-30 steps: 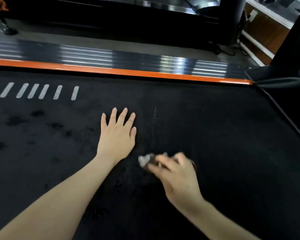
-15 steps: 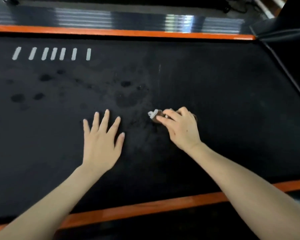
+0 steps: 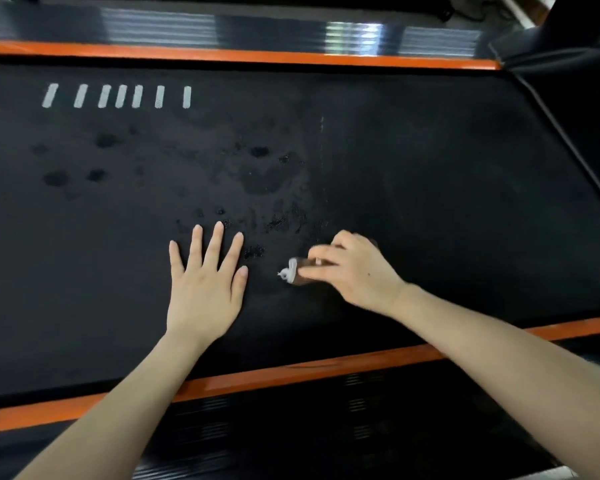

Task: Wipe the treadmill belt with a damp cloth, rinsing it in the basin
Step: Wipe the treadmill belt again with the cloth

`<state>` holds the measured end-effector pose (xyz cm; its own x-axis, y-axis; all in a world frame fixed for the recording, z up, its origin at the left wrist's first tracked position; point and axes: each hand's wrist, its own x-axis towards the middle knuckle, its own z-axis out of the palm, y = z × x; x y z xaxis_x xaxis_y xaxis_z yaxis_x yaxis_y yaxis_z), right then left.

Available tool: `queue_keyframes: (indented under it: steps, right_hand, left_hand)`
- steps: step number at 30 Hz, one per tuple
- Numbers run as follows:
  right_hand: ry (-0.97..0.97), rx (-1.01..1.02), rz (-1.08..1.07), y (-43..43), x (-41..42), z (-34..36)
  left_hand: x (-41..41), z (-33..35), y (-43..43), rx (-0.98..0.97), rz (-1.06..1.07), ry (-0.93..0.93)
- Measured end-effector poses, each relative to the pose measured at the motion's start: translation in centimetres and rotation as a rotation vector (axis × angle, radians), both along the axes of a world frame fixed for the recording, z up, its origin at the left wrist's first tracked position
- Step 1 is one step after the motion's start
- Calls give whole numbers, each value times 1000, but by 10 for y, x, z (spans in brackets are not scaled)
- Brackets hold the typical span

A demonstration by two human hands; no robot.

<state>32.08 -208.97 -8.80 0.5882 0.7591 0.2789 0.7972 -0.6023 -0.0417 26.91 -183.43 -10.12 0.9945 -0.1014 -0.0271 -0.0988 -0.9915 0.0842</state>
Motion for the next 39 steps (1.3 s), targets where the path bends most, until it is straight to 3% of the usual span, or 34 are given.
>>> queue_keyframes:
  steps: [5,7,12,15,22,24,28,31,36,39]
  right_hand:
    - [-26,196,-551,34,58,1]
    - [-41,202,-508,43,46,1]
    - [36,108,-94,40,-24,-1]
    - [6,54,13,33,7,0]
    - [-49,204,-547,67,105,-1]
    - [-59,200,-481,73,85,-1]
    - [-2,171,-128,64,17,-4]
    - [-11,107,-14,55,36,-5]
    - [-91,164,-394,65,141,-1]
    - [-107,218,-491,72,162,-7]
  left_hand:
    - [0,-1,0,-13,2,-29]
    - [0,-1,0,-19,4,-33]
    - [0,-1,0,-30,2,-34]
    - [-1,-1,1,-29,-1,-30]
    - [1,-1,2,-31,8,-20]
    - [1,-1,2,-32,11,-18]
    - [1,-1,2,-36,5,-18]
    - [0,-1,1,-45,5,-17]
    - [1,-3,2,-22,6,-27]
    - [1,2,4,-88,24,-43]
